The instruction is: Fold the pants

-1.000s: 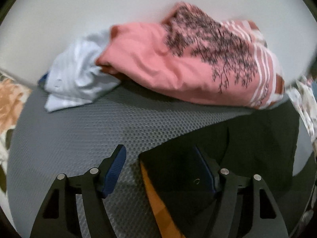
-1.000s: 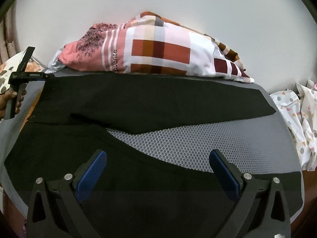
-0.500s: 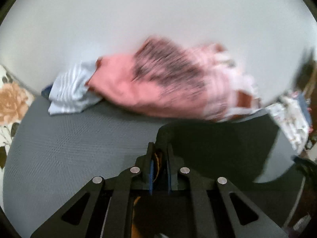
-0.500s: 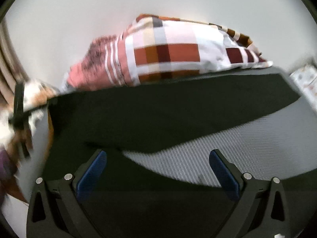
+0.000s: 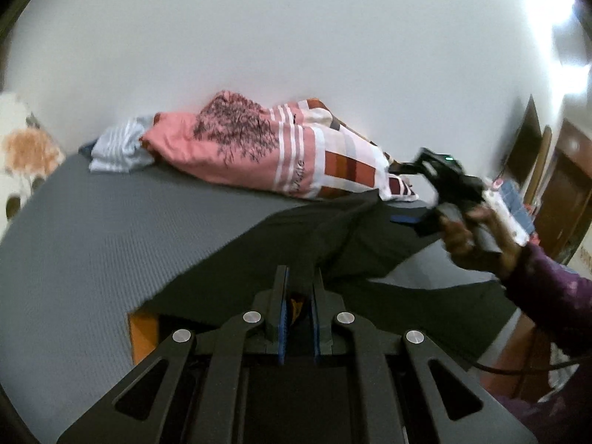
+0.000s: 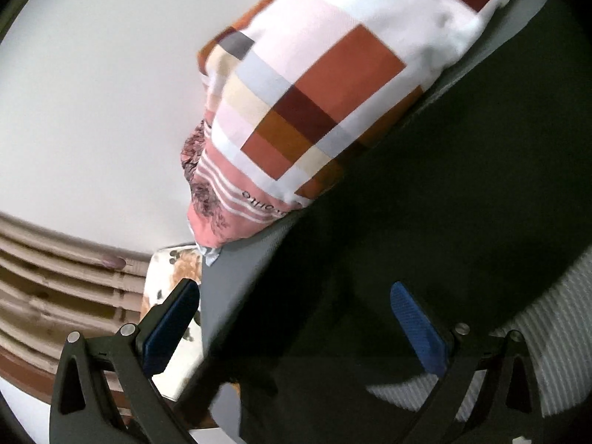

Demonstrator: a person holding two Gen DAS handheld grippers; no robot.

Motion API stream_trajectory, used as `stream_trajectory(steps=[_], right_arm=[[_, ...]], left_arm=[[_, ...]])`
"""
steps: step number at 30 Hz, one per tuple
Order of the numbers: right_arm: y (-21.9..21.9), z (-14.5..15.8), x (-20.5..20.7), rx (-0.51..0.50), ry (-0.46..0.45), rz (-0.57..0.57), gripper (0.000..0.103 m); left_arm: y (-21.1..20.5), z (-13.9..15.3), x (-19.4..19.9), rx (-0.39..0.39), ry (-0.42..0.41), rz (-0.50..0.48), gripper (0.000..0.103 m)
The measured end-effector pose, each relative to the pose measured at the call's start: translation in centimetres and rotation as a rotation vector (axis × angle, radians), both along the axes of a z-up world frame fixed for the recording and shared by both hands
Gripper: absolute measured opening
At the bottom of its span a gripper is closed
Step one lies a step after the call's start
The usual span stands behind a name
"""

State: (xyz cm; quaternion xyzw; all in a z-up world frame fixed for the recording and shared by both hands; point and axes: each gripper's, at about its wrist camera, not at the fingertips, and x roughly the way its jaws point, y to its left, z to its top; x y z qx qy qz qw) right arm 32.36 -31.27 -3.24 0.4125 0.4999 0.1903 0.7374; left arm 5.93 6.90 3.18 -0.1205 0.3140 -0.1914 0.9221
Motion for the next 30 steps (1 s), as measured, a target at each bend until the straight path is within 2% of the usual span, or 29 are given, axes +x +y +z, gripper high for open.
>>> stream_trajectory(steps=[3,4,5,6,7,10,13,16,20,25,30], right_arm=[[0.9,-1.5,2.3,-0.033,0.046,0.006,0.099],[1.2,-1.9,2.8,-0.040,0.053,0.007,0.079],[1.5,-2.3,3.1,-0.048,0.064,0.020,0.040],[1.9,-2.8,3.2,-0.072,0.091,0.032,0.022],[2.0,-3.3,2.9,-0.074,0.109,0.025,0.010],[1.7,-3.2,0.0,-0.054,0.062,0.014,0.008],[0.7,-2.4,-4.6,-0.037,0.019,0.013,0.007],[0.6,-1.4,-9.8,-0.078,-0.008,0.030,0.007],[1.0,-2.0,-15.1,-0.094,0.018,0.045,0.007],[0.8,-4.5,-20.3,-0.084,0.075,0.056,0.007],[0.5,-6.8,-23.6,-0.072,0.139,0.061,0.006]], left_arm=[[0.0,-0.4,-0.5,-0.018,0.020,0.009,0.010],[0.1,-0.5,-0.6,-0.023,0.028,0.014,0.010],[0.2,-0.6,-0.7,-0.029,0.034,0.020,0.010],[0.2,-0.7,-0.7,-0.031,0.039,0.025,0.011],[0.3,-0.8,-0.8,-0.028,0.044,0.033,0.011],[0.9,-1.0,-1.1,-0.034,0.062,0.050,0.011],[2.0,-1.1,-1.7,-0.040,0.079,0.063,0.011],[2.5,-1.4,-2.5,-0.007,0.107,0.053,0.012],[2.5,-2.3,-4.0,0.081,0.130,0.025,0.012],[2.9,-4.0,-5.6,0.131,0.176,0.028,0.012],[3.0,-5.6,-6.8,0.166,0.213,0.029,0.012]])
